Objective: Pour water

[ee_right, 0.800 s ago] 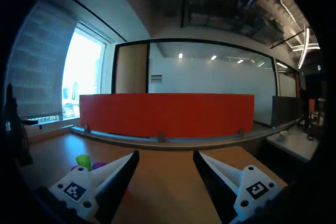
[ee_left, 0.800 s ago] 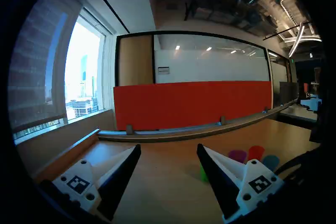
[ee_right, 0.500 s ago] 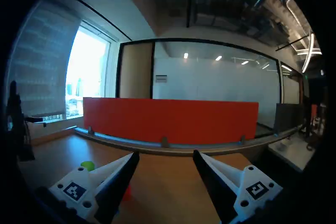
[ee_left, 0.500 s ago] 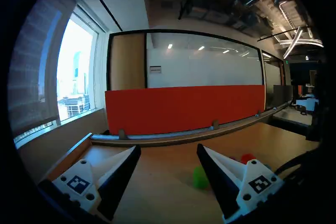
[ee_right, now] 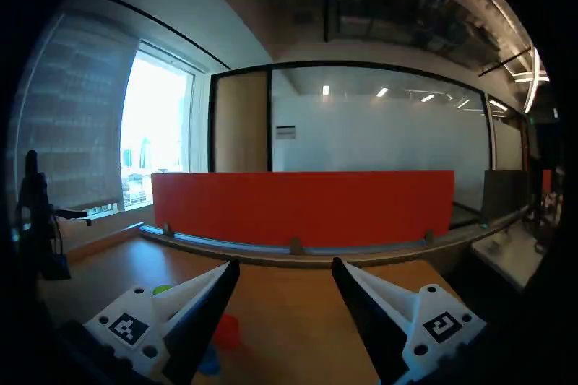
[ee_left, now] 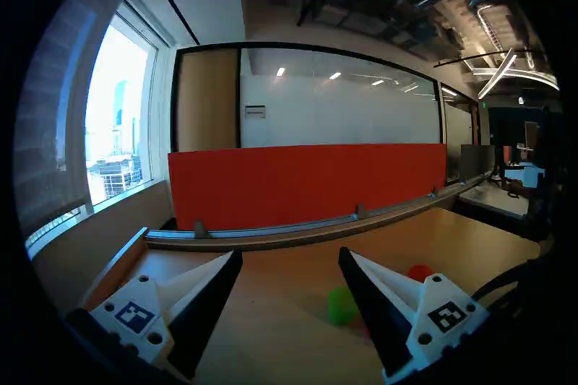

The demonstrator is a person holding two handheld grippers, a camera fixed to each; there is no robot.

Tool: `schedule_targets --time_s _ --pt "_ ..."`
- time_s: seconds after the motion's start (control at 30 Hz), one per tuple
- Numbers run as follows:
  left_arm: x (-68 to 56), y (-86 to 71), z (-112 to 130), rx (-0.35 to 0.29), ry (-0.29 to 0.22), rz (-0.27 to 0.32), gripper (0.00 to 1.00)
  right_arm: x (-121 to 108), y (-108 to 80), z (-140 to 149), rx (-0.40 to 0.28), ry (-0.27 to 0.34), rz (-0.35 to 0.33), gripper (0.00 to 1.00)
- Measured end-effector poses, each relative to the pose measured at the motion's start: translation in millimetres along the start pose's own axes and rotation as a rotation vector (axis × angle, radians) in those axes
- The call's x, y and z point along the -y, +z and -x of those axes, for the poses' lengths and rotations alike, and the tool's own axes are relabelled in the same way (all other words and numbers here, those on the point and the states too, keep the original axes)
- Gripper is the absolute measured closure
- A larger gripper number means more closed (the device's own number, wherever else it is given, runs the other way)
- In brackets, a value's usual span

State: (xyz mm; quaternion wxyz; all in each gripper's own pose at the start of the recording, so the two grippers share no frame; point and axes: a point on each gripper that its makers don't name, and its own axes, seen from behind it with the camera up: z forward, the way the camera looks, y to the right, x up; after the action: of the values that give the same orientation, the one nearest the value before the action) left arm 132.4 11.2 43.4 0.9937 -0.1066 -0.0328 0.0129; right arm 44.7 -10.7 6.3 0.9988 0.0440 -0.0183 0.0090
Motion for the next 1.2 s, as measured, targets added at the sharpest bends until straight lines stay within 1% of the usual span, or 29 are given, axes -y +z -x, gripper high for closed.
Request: schedule_targets --time_s 0.07,0.27,0.47,0.7,0.77,0.97,1.07,1.2 --pt "-5.5 1.3 0.7 0.007 0.000 0.029 0.01 1.7 0.1 -1.8 0.002 -0.011 -0.011 0.01" --pt "-24.7 1.9 -6.6 0.005 0.006 0.127 0.01 20.2 0.8 -6.2 0.008 -0.041 -0.093 0.01" --pt "-43.4 -0.5 -17.8 0.001 0.023 0.231 0.01 50.0 -2.9 -14.3 0.005 -0.055 -0.217 0.01" --pt "-65.1 -2.4 -30.5 -0.012 0.010 0.354 0.01 82.9 -10.2 -24.2 0.010 -0.035 -0.356 0.01" --pt "-69.2 -3.0 -33.6 -0.018 0.005 0.383 0.01 91.0 -12.8 -25.0 0.012 -0.034 -0.390 0.01" --pt "-72.2 -2.7 -37.1 -0.025 0.000 0.422 0.01 100.6 -12.5 -25.3 0.029 -0.034 -0.430 0.01" --pt "-77.4 -3.3 -34.6 -0.020 0.014 0.460 0.01 105.0 -12.5 -25.5 0.035 -0.042 -0.447 0.01" --pt "-84.7 -2.4 -29.2 -0.008 0.030 0.508 0.01 113.2 -12.3 -16.6 0.063 -0.059 -0.480 0.01"
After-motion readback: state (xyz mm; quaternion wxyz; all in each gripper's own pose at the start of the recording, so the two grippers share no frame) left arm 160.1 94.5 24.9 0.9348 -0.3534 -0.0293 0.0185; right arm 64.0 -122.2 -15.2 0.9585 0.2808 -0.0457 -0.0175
